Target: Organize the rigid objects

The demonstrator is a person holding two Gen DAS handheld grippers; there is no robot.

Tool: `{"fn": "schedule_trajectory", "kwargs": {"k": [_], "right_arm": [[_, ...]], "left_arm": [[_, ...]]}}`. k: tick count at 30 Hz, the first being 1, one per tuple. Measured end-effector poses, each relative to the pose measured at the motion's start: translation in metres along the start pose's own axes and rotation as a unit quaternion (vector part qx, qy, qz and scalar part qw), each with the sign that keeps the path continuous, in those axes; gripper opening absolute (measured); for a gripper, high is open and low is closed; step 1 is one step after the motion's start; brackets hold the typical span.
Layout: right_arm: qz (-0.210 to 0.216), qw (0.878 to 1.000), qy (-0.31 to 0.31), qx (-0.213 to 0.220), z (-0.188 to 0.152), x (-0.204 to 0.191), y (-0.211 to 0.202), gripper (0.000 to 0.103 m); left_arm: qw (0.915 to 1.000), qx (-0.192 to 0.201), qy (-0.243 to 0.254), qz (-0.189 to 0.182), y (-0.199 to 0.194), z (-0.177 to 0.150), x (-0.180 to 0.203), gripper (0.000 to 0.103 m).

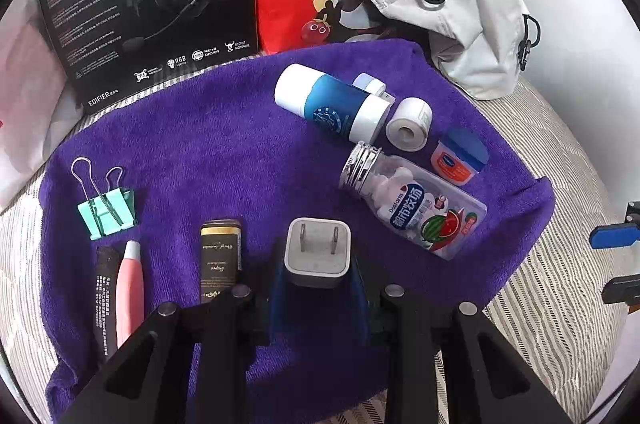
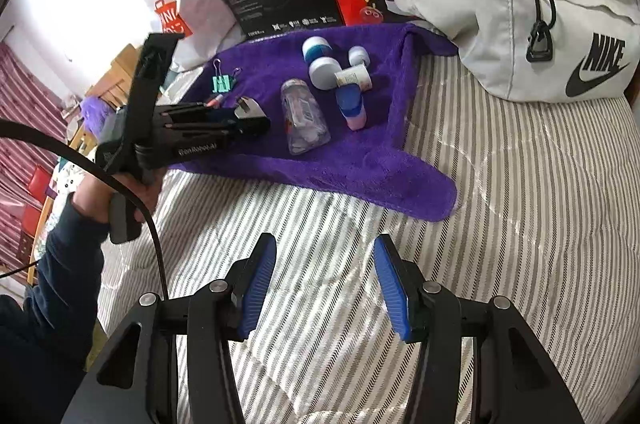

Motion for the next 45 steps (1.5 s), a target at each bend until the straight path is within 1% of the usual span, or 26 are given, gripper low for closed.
{"fn": "schedule_trajectory", "kwargs": {"k": [1,3,4,6,9,11,15,16,18,19,20,22,24,26,28,29,30,31,33,35,39,45], "right_arm": [[0.0,1.0,-0.001,0.001,0.001,-0.002,0.0,0.051],[0.0,1.0,-0.007,0.001,0.002,-0.006,0.001,0.051],[0.001,1.0,-0.01,0.001,0.002,-0.008,0.001,0.051],[0.005,1.0,-0.015,-0.002,0.002,-0.014,0.002,0.051],[0.006,1.0,-0.021,-0.002,0.0,-0.019,0.0,0.051],[0.005,1.0,-0.021,-0.001,-0.002,-0.021,-0.002,0.051],[-0.008,1.0,-0.012,0.007,-0.005,-0.02,-0.01,0.051],[-0.016,1.0,-0.013,0.011,-0.005,-0.021,-0.013,0.051],[-0.033,0.999,-0.018,0.018,-0.005,-0.023,-0.015,0.053],[-0.049,0.998,-0.022,0.023,-0.004,-0.024,-0.016,0.055],[-0.053,0.998,-0.023,0.025,-0.004,-0.025,-0.016,0.055],[-0.05,0.998,-0.017,0.032,-0.002,-0.03,-0.017,0.056],[-0.059,0.997,-0.012,0.041,0.0,-0.033,-0.018,0.059],[-0.075,0.996,-0.01,0.048,0.002,-0.036,-0.018,0.074],[-0.101,0.993,-0.009,0.056,0.004,-0.037,-0.018,0.084],[-0.114,0.992,-0.009,0.062,0.005,-0.038,-0.019,0.086],[-0.122,0.99,-0.007,0.065,0.005,-0.039,-0.018,0.087],[-0.124,0.99,0.0,0.067,0.005,-0.04,-0.017,0.089],[-0.126,0.99,0.013,0.067,0.004,-0.041,-0.015,0.095],[-0.134,0.988,0.024,0.068,0.001,-0.043,-0.014,0.102],[-0.145,0.987,0.038,0.06,-0.009,-0.049,-0.014,0.103],[-0.143,0.987,0.045,0.058,-0.024,-0.058,-0.028,0.103]], "left_arm": [[1.0,0.0,0.002,0.002,0.0,0.0,0.001,0.029],[1.0,0.002,0.008,0.0,-0.001,-0.002,0.006,0.039],[0.9999,0.002,0.01,-0.004,-0.001,-0.003,0.009,0.046],[1.0,0.003,0.004,0.007,-0.003,-0.004,0.009,0.046],[0.9999,-0.001,-0.011,0.003,-0.004,-0.005,0.007,0.049],[0.9997,-0.008,-0.023,-0.007,-0.007,-0.008,0.006,0.056],[0.9996,-0.003,-0.028,-0.004,-0.022,-0.01,0.007,0.056],[0.9996,0.001,-0.03,-0.003,-0.029,-0.01,0.008,0.058],[0.9995,0.005,-0.032,-0.006,-0.038,-0.009,0.012,0.064],[0.9995,0.01,-0.031,-0.005,-0.047,-0.009,0.014,0.07],[0.9994,0.014,-0.03,0.002,-0.055,-0.009,0.016,0.076],[0.9992,0.021,-0.032,0.012,-0.069,-0.01,0.018,0.082],[0.9986,0.029,-0.039,0.023,-0.088,-0.013,0.021,0.087],[0.9977,0.033,-0.041,0.042,-0.101,-0.017,0.022,0.097],[0.9949,0.045,-0.037,0.082,-0.112,-0.022,0.02,0.101],[0.9925,0.048,-0.037,0.106,-0.119,-0.026,0.019,0.102],[0.9915,0.047,-0.042,0.114,-0.123,-0.03,0.018,0.102],[0.9907,0.044,-0.055,0.117,-0.126,-0.035,0.017,0.102],[0.9896,0.041,-0.083,0.11,-0.134,-0.043,0.012,0.102],[0.9882,0.041,-0.098,0.11,-0.145,-0.05,0.01,0.102],[0.984,0.046,-0.106,0.136,-0.167,-0.06,0.007,0.102],[0.979,0.061,-0.117,0.155,-0.204,-0.069,0.004,0.102]]}}
Point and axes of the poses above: each gripper's, at about its wrist camera, not at the fingertips, and y roughly the way its jaws point, x to its right, z to its top, the point moved 6 cm from there along y, roughly the way its jaws point, and after that the axes turned 12 degrees about x, right-handed, at the moved point
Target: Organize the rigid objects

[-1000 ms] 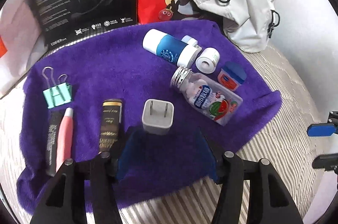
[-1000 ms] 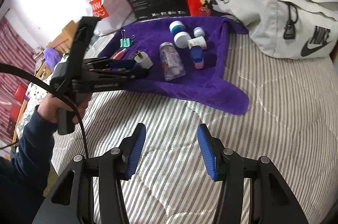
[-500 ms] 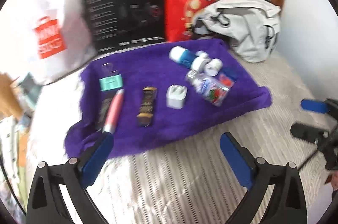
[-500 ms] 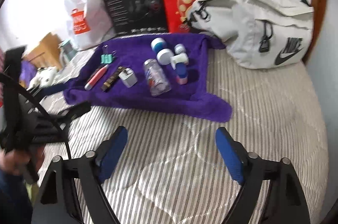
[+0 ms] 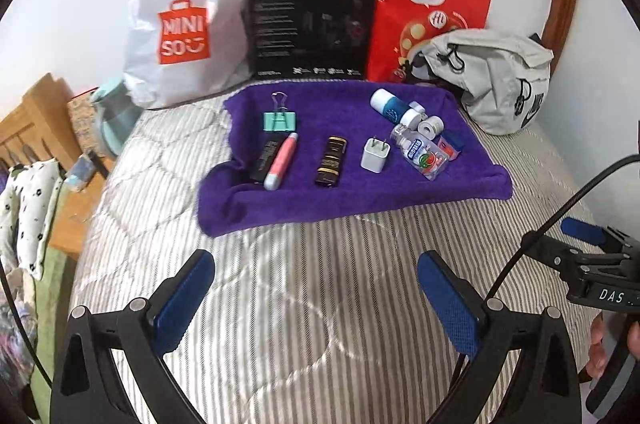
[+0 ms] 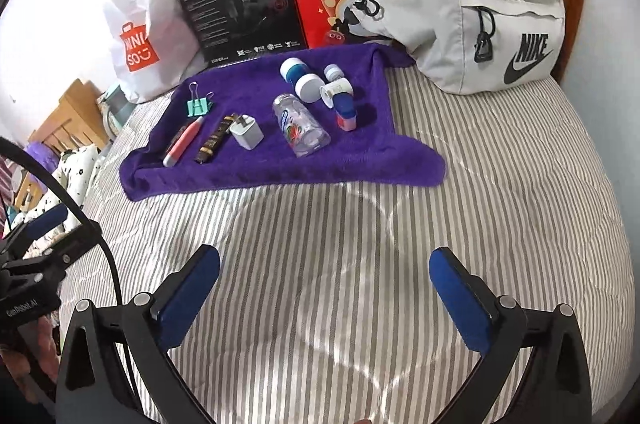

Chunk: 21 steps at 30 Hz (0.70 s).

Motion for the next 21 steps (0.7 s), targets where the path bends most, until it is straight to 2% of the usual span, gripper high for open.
{"fn": "schedule_trajectory", "kwargs": {"k": [3,6,14,21], "right_arm": [[-0.01,1.0,-0.006,0.005,-0.002,0.0,-0.013,0.103],[-0.019,1.0,-0.009,0.01,-0.003,0.0,-0.026,0.103],[-0.037,0.999,-0.022,0.026,-0.001,-0.002,-0.055,0.103],[-0.048,0.998,-0.033,0.031,-0.003,-0.003,-0.066,0.103]], "left_arm": [[0.9999,0.003,-0.01,0.007,-0.012,-0.002,-0.004,0.102],[0.9999,0.005,-0.015,-0.001,-0.022,-0.004,-0.003,0.102],[0.9999,0.012,0.011,-0.004,-0.039,-0.008,0.01,0.102],[0.9998,0.015,0.01,-0.008,-0.045,-0.009,0.008,0.102]]}}
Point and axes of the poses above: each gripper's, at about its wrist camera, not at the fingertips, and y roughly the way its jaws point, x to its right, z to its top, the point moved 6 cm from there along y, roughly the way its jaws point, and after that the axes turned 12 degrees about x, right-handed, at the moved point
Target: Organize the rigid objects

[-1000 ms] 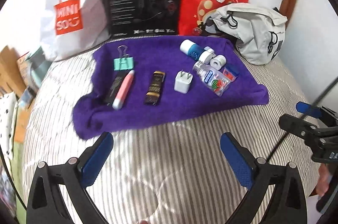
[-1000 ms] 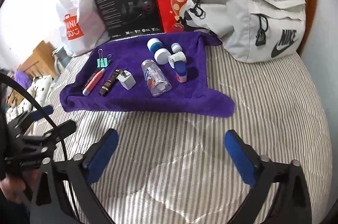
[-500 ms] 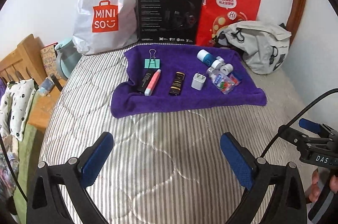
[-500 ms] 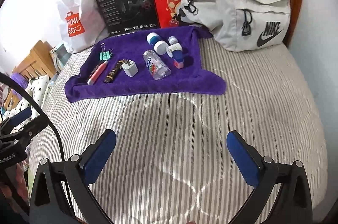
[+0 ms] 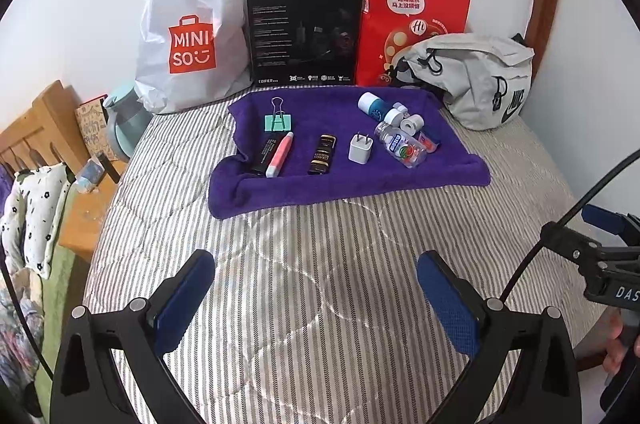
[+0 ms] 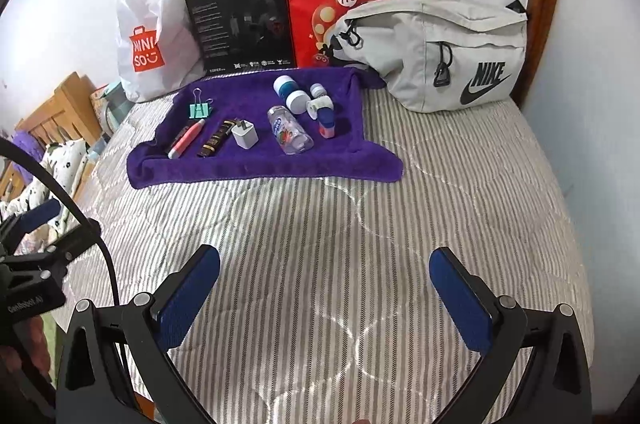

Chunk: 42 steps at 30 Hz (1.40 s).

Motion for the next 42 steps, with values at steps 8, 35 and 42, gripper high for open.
{"fn": "schedule_trajectory", "kwargs": {"k": [8,35,42], "right_arm": [[0.002,1.0,-0.004,0.003,-0.0003,-0.0012,-0.0067,0.103],[0.0,1.0,-0.01,0.001,-0.0062,-0.0068,-0.0078,0.103],[0.002,1.0,-0.011,0.002,-0.0071,-0.0091,-0.0099,0.103]], "left_arm": [[1.0,0.001,-0.008,0.0,-0.0041,-0.0021,-0.0033,0.102],[0.9999,-0.003,-0.012,0.001,-0.0054,-0.0055,-0.009,0.102],[0.9999,-0.003,-0.01,0.0,-0.0078,-0.0067,-0.0076,0.102]]}}
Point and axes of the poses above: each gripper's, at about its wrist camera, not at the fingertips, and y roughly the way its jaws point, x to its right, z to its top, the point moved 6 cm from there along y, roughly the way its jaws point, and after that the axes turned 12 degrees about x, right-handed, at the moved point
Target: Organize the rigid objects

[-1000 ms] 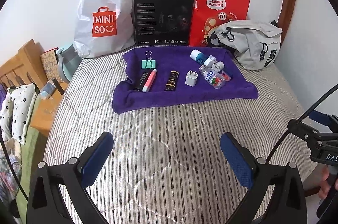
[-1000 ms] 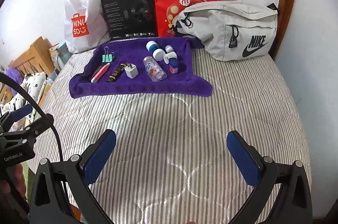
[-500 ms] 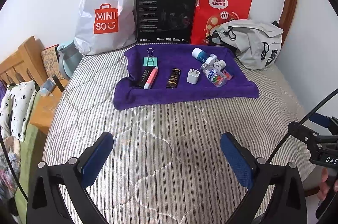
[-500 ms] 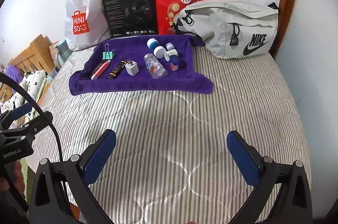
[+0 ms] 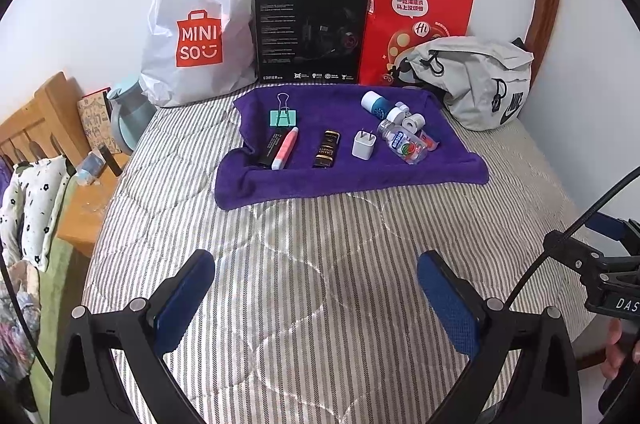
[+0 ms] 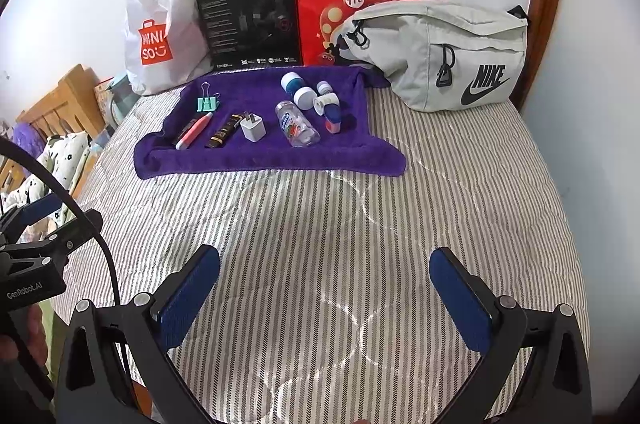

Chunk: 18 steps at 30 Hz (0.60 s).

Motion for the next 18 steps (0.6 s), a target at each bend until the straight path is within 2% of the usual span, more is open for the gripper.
{"fn": "schedule_trajectory", "kwargs": {"k": [18], "right_arm": [[-0.002,1.0,-0.005,0.004,-0.003,-0.0031,-0.0083,0.103]], "left_arm": [[1.0,0.004,0.001,0.002,-0.0065,-0.0018,-0.0012,0.102]]}}
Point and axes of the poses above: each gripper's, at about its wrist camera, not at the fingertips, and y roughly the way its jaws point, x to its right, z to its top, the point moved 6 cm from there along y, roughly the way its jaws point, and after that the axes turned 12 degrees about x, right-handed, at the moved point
